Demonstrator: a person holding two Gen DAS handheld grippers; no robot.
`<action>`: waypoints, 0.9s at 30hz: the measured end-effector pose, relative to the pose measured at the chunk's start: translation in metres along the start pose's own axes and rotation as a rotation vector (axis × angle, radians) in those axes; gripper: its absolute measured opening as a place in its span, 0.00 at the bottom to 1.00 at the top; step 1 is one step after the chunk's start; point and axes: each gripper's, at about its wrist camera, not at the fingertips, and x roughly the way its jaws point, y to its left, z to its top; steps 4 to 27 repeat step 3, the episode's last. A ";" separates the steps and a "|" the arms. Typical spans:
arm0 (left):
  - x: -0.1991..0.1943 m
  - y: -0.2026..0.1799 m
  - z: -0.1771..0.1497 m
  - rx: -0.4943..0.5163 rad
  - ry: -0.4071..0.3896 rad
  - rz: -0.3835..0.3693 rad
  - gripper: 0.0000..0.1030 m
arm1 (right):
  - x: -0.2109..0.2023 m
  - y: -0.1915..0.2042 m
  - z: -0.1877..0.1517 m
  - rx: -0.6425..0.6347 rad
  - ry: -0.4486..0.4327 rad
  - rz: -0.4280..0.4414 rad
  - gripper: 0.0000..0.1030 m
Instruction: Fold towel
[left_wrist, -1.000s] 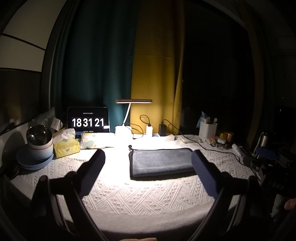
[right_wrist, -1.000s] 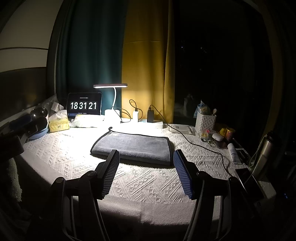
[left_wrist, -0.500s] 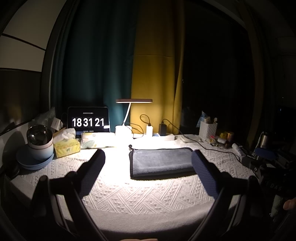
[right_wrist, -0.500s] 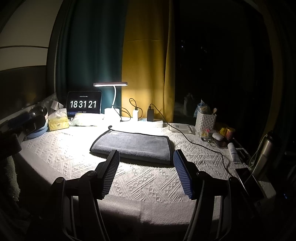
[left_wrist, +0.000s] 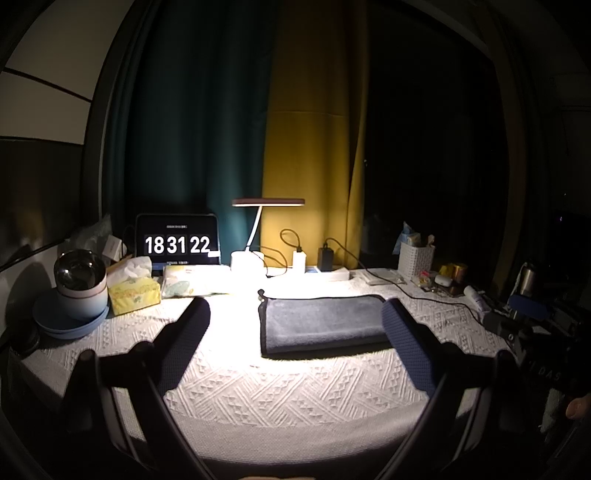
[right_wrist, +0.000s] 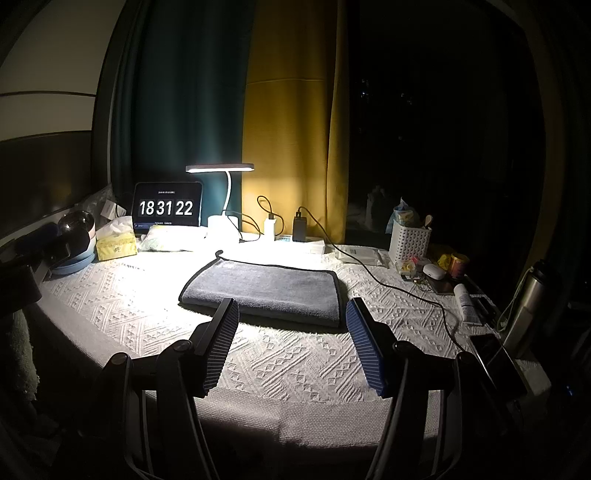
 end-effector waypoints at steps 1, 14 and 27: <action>-0.001 -0.001 0.000 0.006 -0.004 0.003 0.92 | 0.000 0.000 0.000 0.001 0.000 0.000 0.62; -0.002 -0.002 -0.001 0.014 -0.015 0.003 0.92 | 0.000 0.000 0.000 0.001 0.001 0.002 0.62; -0.002 -0.002 -0.001 0.014 -0.015 0.003 0.92 | 0.000 0.000 0.000 0.001 0.001 0.002 0.62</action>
